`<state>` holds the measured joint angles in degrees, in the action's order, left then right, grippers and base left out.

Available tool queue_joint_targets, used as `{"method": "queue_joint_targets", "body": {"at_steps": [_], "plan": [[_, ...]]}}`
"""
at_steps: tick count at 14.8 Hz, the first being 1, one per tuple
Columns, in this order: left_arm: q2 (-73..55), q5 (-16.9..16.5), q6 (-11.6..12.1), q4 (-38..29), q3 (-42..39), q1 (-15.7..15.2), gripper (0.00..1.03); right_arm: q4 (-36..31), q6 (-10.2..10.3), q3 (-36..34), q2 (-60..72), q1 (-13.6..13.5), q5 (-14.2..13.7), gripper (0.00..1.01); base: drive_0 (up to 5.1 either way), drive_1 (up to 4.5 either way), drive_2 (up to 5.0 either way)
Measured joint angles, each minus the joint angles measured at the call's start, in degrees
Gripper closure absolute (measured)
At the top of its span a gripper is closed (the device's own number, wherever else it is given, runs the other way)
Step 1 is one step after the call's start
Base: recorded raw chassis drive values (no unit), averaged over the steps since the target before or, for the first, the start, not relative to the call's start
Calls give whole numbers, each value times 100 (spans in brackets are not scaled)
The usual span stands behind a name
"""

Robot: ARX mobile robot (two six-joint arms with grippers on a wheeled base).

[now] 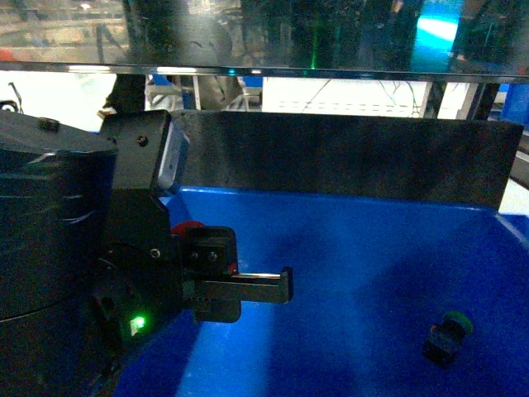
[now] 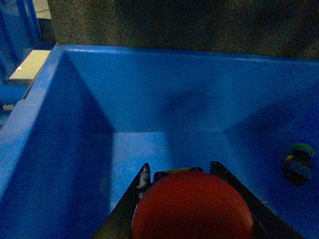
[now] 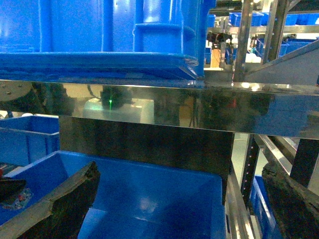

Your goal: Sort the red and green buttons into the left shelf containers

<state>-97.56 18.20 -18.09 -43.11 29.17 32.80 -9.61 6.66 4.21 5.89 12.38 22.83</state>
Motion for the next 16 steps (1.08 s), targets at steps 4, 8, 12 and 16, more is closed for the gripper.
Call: {"method": "queue_joint_targets", "body": {"at_steps": [4,8,12,16], "plan": [[-640,-90,-103,-203,306,0,73,0,0,0,0,-2,0,3,0,0,0],[-778,-254,-120,-197,605,11,55,0,0,0,0,0,0,3,0,0,0],[-717,-157,-122,-195,612,33,4,0,0,0,0,-2,0,3,0,0,0],[-243,-83,-120,-186,483,35,5,0,0,0,0,0,0,3,0,0,0]]}}
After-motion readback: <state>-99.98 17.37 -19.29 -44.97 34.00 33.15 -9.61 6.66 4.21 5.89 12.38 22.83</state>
